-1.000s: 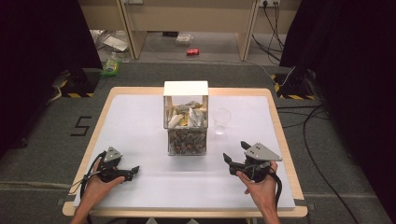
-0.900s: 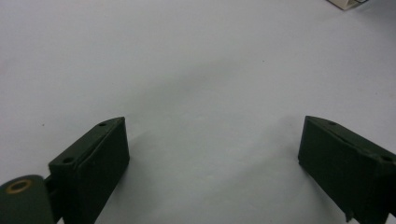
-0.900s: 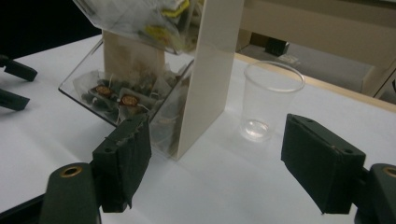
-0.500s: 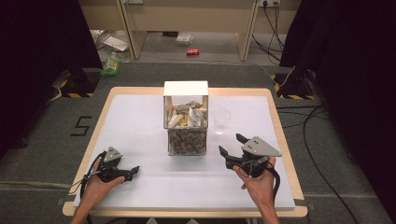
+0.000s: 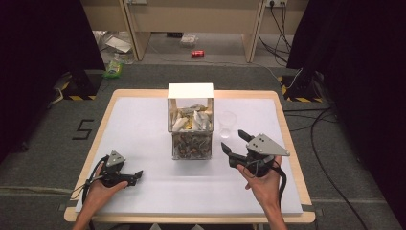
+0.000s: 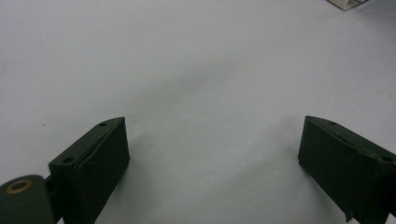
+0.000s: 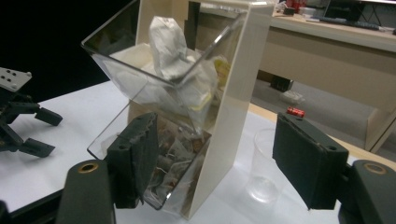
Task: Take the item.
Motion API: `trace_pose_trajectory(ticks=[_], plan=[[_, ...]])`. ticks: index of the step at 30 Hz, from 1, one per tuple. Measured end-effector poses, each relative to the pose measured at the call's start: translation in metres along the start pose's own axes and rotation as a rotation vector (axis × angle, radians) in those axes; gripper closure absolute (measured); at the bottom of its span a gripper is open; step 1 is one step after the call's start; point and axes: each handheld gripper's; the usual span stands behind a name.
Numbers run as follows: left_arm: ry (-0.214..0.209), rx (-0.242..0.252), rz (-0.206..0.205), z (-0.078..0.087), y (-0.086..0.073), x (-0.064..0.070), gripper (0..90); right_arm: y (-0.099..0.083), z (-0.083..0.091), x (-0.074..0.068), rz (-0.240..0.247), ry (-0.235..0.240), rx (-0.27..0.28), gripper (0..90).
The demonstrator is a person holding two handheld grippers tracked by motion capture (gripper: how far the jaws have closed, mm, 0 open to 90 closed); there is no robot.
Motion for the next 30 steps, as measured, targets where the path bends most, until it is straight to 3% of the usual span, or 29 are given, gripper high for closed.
trace_pose_trajectory(ticks=[20,30], plan=[[0.000,0.000,0.000,0.000,0.000,0.000,7.7,0.025,-0.014,-0.011,0.023,0.057,0.067,41.9],[0.001,0.000,0.000,0.000,0.000,0.000,7.7,0.030,-0.028,-0.019,0.035,0.084,0.073,45.7]])
Point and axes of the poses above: each handheld gripper's, and its own axes: z roughly backward along the jaws, y roughly out of its top, x roughly to its right, and after that the axes turned 11 degrees about x, right-handed
